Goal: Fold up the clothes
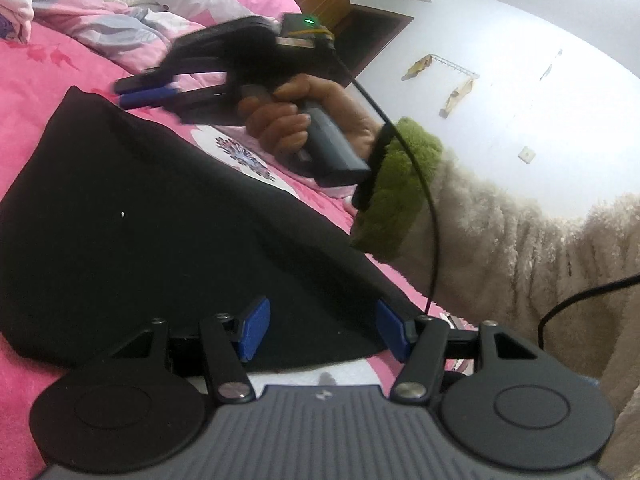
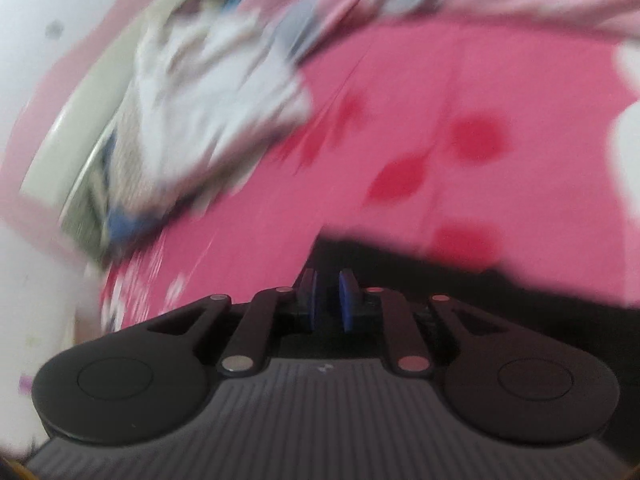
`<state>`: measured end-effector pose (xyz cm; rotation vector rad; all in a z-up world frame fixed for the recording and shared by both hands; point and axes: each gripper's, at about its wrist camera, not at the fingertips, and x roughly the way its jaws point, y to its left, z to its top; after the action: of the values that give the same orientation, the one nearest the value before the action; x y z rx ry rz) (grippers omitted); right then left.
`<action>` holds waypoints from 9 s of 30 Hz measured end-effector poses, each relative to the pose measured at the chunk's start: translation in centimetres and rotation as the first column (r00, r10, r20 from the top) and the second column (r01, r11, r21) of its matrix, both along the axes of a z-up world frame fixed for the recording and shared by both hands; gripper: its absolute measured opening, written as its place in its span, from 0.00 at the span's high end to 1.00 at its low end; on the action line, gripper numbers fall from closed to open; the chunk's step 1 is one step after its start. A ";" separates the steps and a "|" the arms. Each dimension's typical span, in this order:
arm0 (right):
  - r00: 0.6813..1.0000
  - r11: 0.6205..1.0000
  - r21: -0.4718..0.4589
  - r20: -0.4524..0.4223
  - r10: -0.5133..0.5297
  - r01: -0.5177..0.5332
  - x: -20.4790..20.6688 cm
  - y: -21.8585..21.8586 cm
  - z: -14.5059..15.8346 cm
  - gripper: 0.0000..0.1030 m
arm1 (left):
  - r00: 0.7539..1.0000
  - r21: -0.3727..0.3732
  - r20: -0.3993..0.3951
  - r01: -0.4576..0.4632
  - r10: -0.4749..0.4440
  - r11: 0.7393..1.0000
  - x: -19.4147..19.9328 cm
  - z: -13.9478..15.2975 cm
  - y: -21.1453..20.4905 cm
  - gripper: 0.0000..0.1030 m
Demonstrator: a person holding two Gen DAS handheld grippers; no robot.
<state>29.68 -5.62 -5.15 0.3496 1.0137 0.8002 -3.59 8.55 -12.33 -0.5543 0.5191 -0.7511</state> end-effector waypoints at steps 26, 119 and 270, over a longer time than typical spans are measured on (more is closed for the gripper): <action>0.835 0.927 -0.324 0.443 0.325 -0.189 -28.8 0.5 4.1 0.86 | 0.947 0.058 0.026 -0.320 0.319 0.946 -8.1 4.8 9.9 0.36; 0.911 0.972 0.130 0.391 0.133 -0.198 -27.7 -3.3 -5.2 0.96 | 0.924 -0.062 -0.308 -0.258 0.227 0.964 0.8 1.9 14.5 1.00; 0.773 0.853 -0.063 0.462 -0.436 0.519 -37.4 -17.8 -3.7 0.89 | 0.962 0.446 0.051 -0.261 0.267 0.856 -1.7 5.6 1.1 0.49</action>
<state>-7.74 -23.42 -8.84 0.2360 0.5295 0.2840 -5.26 9.64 -6.74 -0.1883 0.5929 -0.3439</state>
